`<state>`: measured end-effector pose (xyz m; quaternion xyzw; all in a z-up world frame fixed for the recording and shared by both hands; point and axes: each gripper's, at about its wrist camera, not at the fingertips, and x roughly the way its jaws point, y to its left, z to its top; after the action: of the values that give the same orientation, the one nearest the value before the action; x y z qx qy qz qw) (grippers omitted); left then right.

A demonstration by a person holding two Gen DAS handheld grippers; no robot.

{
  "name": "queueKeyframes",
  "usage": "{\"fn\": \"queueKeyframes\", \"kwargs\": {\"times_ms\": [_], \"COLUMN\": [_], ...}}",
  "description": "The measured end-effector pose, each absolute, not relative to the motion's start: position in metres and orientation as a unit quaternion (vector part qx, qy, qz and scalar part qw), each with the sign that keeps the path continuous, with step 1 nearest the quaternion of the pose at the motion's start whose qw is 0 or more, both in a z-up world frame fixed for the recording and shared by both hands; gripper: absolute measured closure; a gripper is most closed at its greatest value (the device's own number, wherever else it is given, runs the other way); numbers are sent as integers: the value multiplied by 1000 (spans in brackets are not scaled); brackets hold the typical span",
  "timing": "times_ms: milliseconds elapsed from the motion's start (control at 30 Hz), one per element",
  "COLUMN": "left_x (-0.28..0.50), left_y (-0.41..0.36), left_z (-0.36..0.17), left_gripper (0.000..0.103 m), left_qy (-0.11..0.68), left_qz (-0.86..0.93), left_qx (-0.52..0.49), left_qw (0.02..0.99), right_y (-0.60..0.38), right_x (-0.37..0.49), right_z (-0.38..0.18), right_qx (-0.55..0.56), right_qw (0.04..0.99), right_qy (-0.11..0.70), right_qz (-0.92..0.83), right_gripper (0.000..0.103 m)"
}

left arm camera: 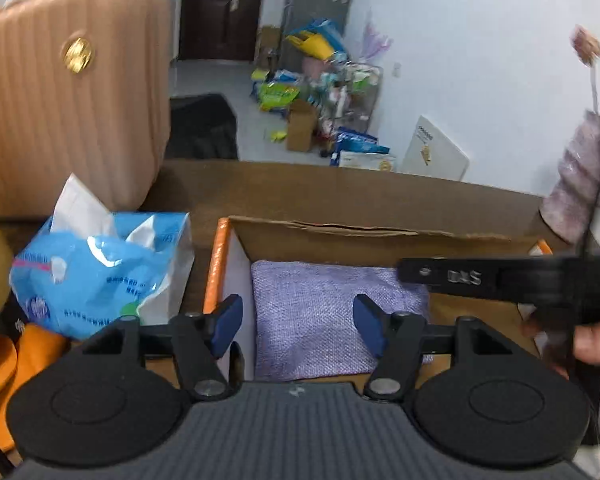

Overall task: Organize soft objects
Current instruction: 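Carry the lavender pouch into the cardboard box and open both tools, then grasp the blue tissue packet with both tools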

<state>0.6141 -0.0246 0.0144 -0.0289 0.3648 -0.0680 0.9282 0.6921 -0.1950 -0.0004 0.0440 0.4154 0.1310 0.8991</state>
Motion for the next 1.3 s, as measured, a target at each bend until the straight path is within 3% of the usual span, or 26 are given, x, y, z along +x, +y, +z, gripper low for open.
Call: {"fn": "queueKeyframes", "kwargs": {"times_ms": [133,300,433,533,767,933,1300], "left_x": [599,568,534,500,426,358,215], "left_y": [-32,-24,-14,-3,11,16,14], "left_z": [37,80,111,129,156,141,58], "left_gripper": [39,24,18,14,9,5,3], "left_qy": [325,280,251,235,201,176,176], "left_qz": [-85,-95,-67,-48,-26,-16,-25], "left_qx": [-24,-19,5,15,22,22,-6], "left_qw": [942,955,966,971,979,984,984], "right_y": [-196,-210,-241,-265,-311,-328,-305], "right_x": [681,642,585,539,446,386,220], "right_z": [6,61,108,130,156,157,71], "right_qx": [62,19,-4,-16,-7,16,20], "right_qw": [900,927,947,959,971,977,985], "right_qy": [405,347,291,257,224,195,134], "right_qz": [148,140,136,116,81,79,103], "right_gripper": [72,61,35,24,22,21,14]}}
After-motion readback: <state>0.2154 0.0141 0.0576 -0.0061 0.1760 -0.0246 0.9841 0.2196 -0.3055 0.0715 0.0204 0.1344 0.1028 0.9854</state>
